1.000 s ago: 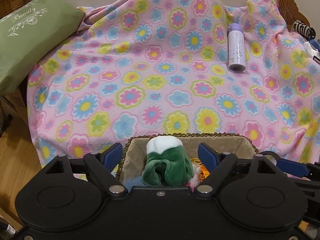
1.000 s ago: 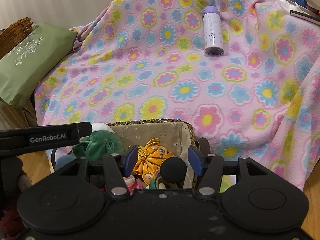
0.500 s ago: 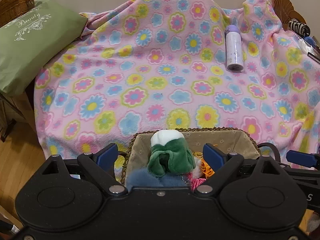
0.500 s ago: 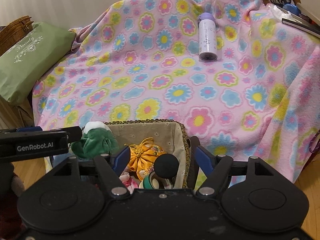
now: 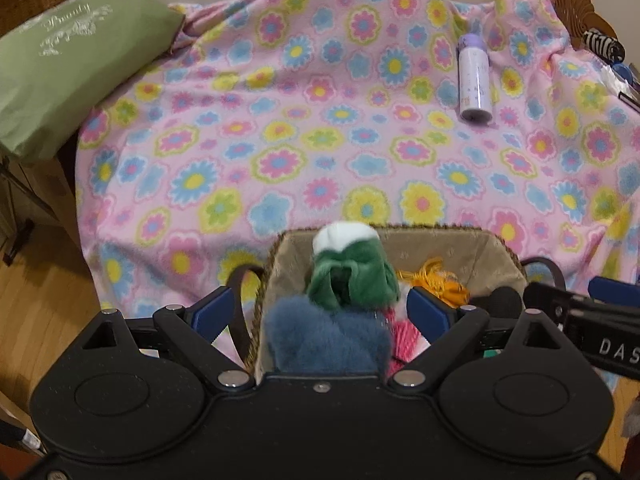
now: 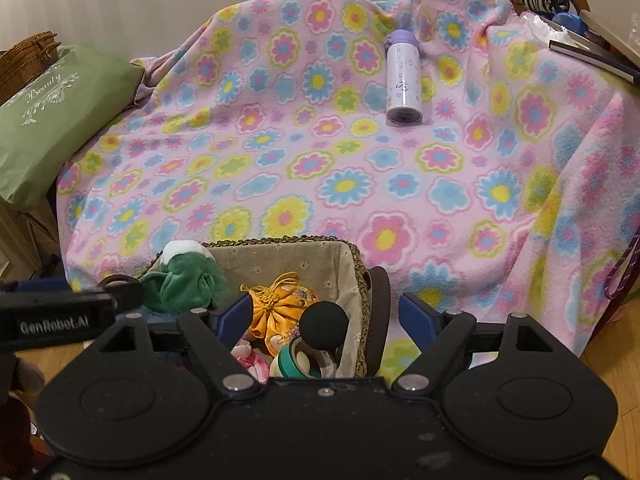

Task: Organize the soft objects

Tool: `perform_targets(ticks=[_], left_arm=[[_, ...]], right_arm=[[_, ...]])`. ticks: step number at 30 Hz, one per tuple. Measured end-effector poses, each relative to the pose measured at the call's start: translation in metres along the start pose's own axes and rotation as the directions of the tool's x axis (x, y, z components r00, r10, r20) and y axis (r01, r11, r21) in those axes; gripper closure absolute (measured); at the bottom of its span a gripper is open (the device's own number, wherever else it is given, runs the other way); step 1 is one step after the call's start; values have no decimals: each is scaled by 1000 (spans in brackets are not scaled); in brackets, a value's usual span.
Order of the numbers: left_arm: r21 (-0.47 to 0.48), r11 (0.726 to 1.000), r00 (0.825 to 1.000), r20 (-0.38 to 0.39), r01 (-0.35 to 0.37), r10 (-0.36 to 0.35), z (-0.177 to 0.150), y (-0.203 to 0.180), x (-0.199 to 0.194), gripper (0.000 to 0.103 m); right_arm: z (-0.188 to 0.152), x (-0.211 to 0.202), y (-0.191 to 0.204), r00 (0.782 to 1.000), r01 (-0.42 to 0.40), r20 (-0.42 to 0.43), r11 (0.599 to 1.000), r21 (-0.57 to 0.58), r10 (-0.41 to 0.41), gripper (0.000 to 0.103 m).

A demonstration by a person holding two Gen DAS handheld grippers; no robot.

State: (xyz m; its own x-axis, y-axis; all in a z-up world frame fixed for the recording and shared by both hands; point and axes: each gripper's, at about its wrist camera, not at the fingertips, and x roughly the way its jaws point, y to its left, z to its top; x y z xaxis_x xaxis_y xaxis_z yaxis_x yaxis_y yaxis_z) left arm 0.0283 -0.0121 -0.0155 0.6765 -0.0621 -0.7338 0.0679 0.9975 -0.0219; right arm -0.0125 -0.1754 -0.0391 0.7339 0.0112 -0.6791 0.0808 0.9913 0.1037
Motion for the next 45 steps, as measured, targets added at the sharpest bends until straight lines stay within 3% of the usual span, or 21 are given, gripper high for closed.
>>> perform_targets(ticks=[14,45], left_arm=[[-7,999,999,7,-35,35,-2,1,-1,13],[-8,999,999,-4,-32,32,-4,0,2,13]], right_arm=[[-1,3,-3,1000,3,-16,1000,15,-3,19],[-4,5,-2,1000,4,-21,1000,16,-3,16]])
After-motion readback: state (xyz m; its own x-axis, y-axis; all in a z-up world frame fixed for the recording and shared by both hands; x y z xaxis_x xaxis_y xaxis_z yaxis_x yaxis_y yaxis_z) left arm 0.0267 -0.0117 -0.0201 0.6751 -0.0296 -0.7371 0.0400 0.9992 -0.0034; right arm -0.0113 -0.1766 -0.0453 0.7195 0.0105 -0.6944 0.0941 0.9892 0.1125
